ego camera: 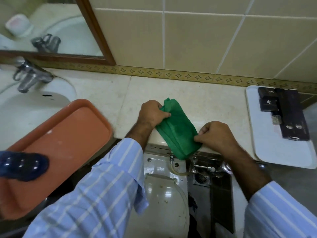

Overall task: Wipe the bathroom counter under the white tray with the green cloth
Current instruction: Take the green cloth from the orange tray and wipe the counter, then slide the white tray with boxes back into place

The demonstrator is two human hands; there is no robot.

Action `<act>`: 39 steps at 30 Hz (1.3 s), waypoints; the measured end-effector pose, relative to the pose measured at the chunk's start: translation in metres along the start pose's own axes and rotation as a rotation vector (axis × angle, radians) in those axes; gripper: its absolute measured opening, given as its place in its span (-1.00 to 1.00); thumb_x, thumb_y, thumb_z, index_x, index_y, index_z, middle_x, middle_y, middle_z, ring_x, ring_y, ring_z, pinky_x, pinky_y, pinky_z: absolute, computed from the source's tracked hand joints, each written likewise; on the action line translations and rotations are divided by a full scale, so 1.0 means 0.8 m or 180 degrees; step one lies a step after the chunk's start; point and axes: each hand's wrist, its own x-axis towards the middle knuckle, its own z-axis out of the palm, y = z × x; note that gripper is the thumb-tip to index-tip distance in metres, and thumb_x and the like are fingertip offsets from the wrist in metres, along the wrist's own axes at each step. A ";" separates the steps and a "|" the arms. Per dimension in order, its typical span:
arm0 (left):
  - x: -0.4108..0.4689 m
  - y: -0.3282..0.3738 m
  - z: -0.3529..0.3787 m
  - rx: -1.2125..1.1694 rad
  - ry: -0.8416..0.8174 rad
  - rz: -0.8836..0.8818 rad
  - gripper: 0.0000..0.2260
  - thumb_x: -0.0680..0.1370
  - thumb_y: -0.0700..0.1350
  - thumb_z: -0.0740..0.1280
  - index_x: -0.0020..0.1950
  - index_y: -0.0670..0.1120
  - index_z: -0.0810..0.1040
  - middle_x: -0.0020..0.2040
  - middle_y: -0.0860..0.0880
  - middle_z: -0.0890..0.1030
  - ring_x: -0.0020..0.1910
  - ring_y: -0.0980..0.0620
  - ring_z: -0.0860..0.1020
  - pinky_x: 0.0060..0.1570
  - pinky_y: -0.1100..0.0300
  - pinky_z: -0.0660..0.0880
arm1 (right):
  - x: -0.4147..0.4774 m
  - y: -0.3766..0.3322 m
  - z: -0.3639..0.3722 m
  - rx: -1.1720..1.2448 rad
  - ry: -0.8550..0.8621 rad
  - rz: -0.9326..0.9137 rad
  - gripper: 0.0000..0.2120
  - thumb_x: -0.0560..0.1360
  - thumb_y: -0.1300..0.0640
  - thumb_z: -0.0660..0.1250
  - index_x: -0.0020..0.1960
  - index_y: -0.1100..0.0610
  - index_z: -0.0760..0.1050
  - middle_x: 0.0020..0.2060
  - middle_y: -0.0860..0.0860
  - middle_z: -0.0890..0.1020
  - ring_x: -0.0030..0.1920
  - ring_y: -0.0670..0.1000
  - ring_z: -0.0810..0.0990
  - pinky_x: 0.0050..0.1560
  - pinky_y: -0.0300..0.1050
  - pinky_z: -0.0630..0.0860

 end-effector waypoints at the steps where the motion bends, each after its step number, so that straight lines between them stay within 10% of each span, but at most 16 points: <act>1: -0.002 -0.005 -0.011 -0.0165 0.0006 -0.0001 -0.72 0.37 0.02 0.60 -0.26 -0.13 0.59 -0.33 -0.02 0.55 -0.26 -0.04 0.55 -0.32 0.19 0.41 | 0.002 -0.010 -0.004 0.0174 0.0041 -0.0073 -0.88 0.34 0.13 0.59 -0.22 0.14 0.67 -0.30 -0.04 0.69 -0.24 -0.10 0.64 -0.28 -0.25 0.50; 5: 0.012 -0.033 -0.083 -0.0676 0.0357 -0.0188 -0.73 0.37 -0.02 0.60 -0.28 -0.05 0.53 -0.22 -0.04 0.63 -0.17 -0.06 0.63 -0.13 0.12 0.60 | 0.027 -0.076 -0.009 0.1211 -0.0008 -0.0366 -0.90 0.36 0.20 0.55 -0.16 0.19 0.67 -0.26 0.07 0.71 -0.13 0.14 0.75 -0.05 0.12 0.74; 11: 0.071 -0.085 -0.194 -0.0117 0.1195 -0.0591 -0.65 0.38 0.02 0.60 0.04 -0.14 0.63 0.09 -0.12 0.69 0.08 -0.12 0.66 0.11 0.08 0.60 | 0.089 -0.203 0.049 0.1802 -0.0237 -0.0955 -0.83 0.44 0.34 0.50 -0.08 0.14 0.58 -0.30 0.01 0.60 -0.20 0.03 0.65 -0.06 0.06 0.74; 16: 0.116 -0.123 -0.212 0.0736 0.1333 -0.0776 -0.64 0.48 -0.05 0.49 0.18 -0.24 0.62 0.20 -0.26 0.66 0.23 -0.26 0.60 0.19 0.02 0.52 | 0.138 -0.248 0.109 0.1151 0.0136 -0.1458 -0.88 0.44 0.26 0.54 -0.03 0.17 0.70 -0.14 0.03 0.73 -0.11 -0.01 0.67 0.04 -0.10 0.65; 22: 0.129 -0.149 -0.161 0.1470 0.1350 -0.1086 -0.52 0.54 -0.07 0.33 0.42 -0.21 0.42 0.45 -0.24 0.43 0.51 -0.30 0.29 0.48 -0.17 0.28 | 0.148 -0.222 0.116 -0.0985 0.0209 -0.2022 -0.49 0.59 -0.15 0.31 0.41 0.13 0.52 0.29 0.12 0.60 0.38 0.17 0.47 0.37 0.09 0.47; 28: 0.080 -0.076 -0.066 0.0697 0.1234 0.0411 -0.43 0.68 -0.02 0.21 0.62 -0.26 0.18 0.65 -0.20 0.18 0.65 -0.18 0.09 0.62 0.04 -0.02 | 0.137 -0.124 0.038 -0.1310 0.0551 -0.1455 -0.21 0.63 -0.34 0.06 0.66 0.16 0.12 0.65 0.13 0.19 0.68 0.16 -0.01 0.64 0.15 0.02; 39: 0.026 0.174 0.077 0.0922 -0.0523 0.2125 -0.28 0.66 0.24 0.15 0.67 -0.13 0.04 0.69 -0.10 0.05 0.67 -0.06 0.00 0.60 0.09 -0.04 | 0.033 0.115 -0.125 -0.1041 0.1705 0.0006 -0.13 0.57 -0.41 0.09 0.67 0.14 0.11 0.67 0.16 0.13 0.68 0.21 0.00 0.62 0.27 0.06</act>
